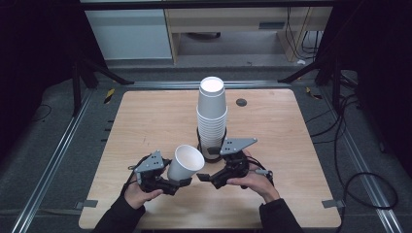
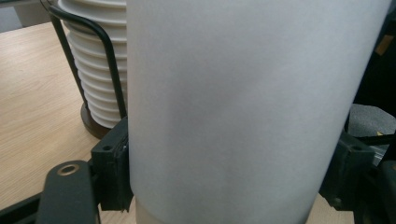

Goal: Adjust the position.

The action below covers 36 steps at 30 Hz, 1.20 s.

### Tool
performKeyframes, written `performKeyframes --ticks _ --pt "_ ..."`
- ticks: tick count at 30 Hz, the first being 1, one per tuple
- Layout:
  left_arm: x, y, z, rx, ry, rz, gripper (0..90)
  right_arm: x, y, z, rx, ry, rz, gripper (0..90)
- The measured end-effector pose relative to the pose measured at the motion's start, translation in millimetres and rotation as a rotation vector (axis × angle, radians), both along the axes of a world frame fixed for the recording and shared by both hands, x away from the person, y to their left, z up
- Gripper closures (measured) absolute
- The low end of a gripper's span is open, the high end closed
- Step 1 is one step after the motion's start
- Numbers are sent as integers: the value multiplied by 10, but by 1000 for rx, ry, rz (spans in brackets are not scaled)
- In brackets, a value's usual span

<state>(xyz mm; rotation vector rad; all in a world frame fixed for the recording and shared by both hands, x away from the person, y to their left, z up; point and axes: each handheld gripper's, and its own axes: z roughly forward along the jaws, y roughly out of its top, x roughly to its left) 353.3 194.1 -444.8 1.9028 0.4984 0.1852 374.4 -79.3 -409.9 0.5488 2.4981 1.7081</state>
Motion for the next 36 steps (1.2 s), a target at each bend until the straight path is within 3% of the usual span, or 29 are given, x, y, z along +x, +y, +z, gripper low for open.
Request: performKeyframes --ticks 17,36 --pt "-39 -32 33 -8 -21 -6 211 38 330 -6 47 9 58 48" --pt "-50 -31 50 -26 -43 15 211 80 485 -51 104 32 72 93"
